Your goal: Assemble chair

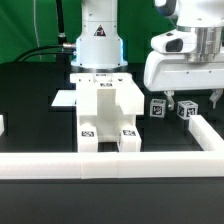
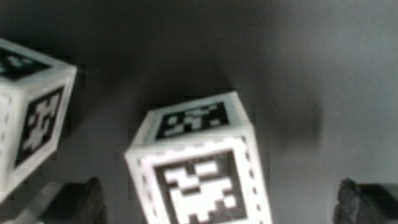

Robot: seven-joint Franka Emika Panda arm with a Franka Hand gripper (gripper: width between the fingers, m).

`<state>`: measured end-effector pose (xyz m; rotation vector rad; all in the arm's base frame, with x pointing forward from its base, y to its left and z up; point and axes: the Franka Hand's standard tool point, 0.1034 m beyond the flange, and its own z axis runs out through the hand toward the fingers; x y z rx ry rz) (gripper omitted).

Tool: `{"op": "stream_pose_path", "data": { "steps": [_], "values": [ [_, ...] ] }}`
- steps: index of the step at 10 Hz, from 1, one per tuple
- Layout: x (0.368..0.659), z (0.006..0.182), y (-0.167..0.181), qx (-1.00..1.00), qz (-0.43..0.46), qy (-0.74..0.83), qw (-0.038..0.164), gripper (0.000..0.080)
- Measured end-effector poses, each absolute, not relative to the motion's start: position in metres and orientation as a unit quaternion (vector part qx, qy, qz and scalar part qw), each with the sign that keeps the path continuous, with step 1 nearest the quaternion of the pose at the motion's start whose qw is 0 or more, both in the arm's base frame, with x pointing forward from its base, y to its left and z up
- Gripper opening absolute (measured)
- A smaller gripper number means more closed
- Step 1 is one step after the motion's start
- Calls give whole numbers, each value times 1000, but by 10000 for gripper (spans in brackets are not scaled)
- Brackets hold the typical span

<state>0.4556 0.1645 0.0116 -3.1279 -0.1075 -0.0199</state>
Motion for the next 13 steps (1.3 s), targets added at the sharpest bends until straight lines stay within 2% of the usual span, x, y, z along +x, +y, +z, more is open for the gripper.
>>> {"op": "stream_pose_path", "data": {
  "steps": [2, 3, 4, 5, 6, 8, 9, 11, 13],
  "values": [
    [454, 9, 161, -999, -6, -34, 4, 649],
    [455, 9, 160, -999, -7, -33, 4, 543],
    [455, 9, 160, -999, -7, -33, 4, 543],
    [455, 9, 160, -999, -7, -33, 4, 359],
    [455, 9, 160, -999, -7, -33, 4, 284],
    [458, 12, 159, -999, -6, -31, 5, 284],
    [467, 23, 159, -1000, -5, -26, 8, 284],
    [487, 58, 166, -1000, 9, -24, 19, 284],
    [506, 86, 150, -999, 15, -32, 25, 284]
  ]
}}
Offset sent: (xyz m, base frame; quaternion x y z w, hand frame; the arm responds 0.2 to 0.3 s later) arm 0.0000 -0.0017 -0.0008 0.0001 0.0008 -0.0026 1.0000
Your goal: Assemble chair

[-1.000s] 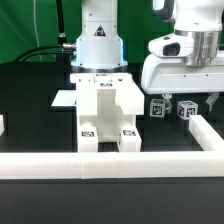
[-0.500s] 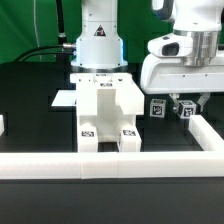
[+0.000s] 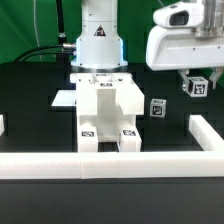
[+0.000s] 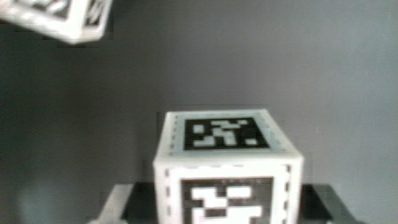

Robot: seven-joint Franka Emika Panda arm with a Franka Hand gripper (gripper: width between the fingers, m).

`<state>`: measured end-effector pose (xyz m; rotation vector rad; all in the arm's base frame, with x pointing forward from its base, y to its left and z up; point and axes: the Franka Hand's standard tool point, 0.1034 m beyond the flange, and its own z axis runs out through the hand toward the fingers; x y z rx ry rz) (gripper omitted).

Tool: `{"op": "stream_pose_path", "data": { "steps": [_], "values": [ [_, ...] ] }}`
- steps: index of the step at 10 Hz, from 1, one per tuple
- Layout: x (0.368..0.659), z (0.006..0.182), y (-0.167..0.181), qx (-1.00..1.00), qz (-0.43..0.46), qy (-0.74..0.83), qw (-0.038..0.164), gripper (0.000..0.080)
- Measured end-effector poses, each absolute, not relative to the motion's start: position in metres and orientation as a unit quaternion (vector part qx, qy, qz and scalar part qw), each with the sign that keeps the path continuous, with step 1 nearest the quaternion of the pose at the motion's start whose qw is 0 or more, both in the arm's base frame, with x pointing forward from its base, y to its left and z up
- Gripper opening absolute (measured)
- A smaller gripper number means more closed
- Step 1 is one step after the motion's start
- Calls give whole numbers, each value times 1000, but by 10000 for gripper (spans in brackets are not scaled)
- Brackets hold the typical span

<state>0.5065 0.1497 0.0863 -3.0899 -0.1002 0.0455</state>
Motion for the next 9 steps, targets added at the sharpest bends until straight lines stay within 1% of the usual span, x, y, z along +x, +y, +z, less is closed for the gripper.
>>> {"op": "stream_pose_path", "data": {
  "steps": [1, 2, 3, 5, 7, 9],
  "values": [
    [520, 103, 139, -999, 17, -35, 29, 284],
    [535, 116, 124, -998, 17, -50, 33, 284],
    [548, 121, 113, -998, 12, -45, 34, 284],
    [542, 116, 118, -998, 14, -43, 33, 284],
    [544, 117, 110, -997, 12, -66, 33, 284],
    [557, 129, 73, -995, 3, -91, 32, 284]
  ]
}}
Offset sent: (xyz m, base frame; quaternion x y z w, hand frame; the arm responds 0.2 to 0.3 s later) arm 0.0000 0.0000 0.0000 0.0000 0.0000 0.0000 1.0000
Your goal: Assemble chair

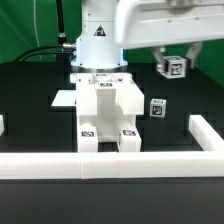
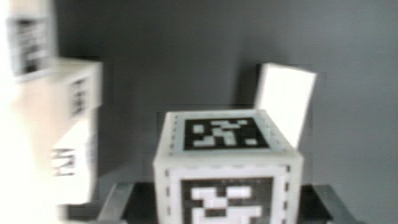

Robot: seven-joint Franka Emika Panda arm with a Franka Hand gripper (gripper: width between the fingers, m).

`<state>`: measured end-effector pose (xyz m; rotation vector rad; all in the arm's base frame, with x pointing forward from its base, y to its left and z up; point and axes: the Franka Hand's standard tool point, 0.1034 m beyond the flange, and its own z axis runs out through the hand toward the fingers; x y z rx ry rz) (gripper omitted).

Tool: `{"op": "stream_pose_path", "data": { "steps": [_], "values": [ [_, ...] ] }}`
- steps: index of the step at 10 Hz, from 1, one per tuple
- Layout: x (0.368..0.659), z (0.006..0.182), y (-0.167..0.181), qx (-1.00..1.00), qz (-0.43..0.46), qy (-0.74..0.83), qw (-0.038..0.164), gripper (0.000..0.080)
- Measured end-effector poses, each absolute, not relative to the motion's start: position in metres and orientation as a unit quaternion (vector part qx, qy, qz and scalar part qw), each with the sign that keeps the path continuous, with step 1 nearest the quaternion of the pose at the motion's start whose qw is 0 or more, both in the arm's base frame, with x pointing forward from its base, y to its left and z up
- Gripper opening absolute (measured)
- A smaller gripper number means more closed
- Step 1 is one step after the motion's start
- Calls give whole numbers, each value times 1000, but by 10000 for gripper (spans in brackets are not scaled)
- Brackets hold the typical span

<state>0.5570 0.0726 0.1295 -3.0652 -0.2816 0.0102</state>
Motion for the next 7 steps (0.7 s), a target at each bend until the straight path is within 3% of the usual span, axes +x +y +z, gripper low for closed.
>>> {"op": "stream_pose_path", "data": {
  "steps": [7],
  "values": [
    [567, 131, 49, -992, -4, -126, 28, 284]
  ]
}}
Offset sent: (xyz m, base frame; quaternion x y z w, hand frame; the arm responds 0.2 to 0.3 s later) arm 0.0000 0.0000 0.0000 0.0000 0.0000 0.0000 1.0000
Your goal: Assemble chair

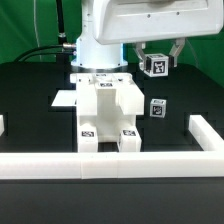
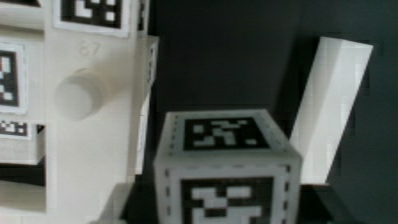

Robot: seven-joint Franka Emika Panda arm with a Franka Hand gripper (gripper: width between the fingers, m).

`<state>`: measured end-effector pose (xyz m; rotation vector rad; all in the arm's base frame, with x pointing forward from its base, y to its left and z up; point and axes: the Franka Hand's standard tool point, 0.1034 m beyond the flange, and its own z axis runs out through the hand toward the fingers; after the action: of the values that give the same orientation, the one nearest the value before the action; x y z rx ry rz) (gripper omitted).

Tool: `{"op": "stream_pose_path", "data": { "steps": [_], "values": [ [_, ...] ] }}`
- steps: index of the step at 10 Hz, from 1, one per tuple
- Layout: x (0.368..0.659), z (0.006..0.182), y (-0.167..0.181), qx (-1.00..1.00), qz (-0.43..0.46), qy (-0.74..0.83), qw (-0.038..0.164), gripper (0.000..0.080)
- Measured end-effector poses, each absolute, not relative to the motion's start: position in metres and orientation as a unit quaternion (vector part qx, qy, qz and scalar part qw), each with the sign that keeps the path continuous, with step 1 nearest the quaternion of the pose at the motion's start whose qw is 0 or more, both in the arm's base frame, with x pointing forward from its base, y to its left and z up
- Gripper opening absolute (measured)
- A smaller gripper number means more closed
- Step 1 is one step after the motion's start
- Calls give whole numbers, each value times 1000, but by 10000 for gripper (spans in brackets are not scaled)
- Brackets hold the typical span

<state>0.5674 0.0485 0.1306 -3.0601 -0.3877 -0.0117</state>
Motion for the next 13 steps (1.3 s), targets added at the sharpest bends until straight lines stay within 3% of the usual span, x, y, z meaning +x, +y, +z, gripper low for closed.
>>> {"op": "stream_pose_path", "data": {
  "steps": [3, 13],
  "values": [
    [573, 138, 19, -991, -12, -132, 25, 284],
    [560, 126, 18, -991, 1, -129, 26, 284]
  ]
}}
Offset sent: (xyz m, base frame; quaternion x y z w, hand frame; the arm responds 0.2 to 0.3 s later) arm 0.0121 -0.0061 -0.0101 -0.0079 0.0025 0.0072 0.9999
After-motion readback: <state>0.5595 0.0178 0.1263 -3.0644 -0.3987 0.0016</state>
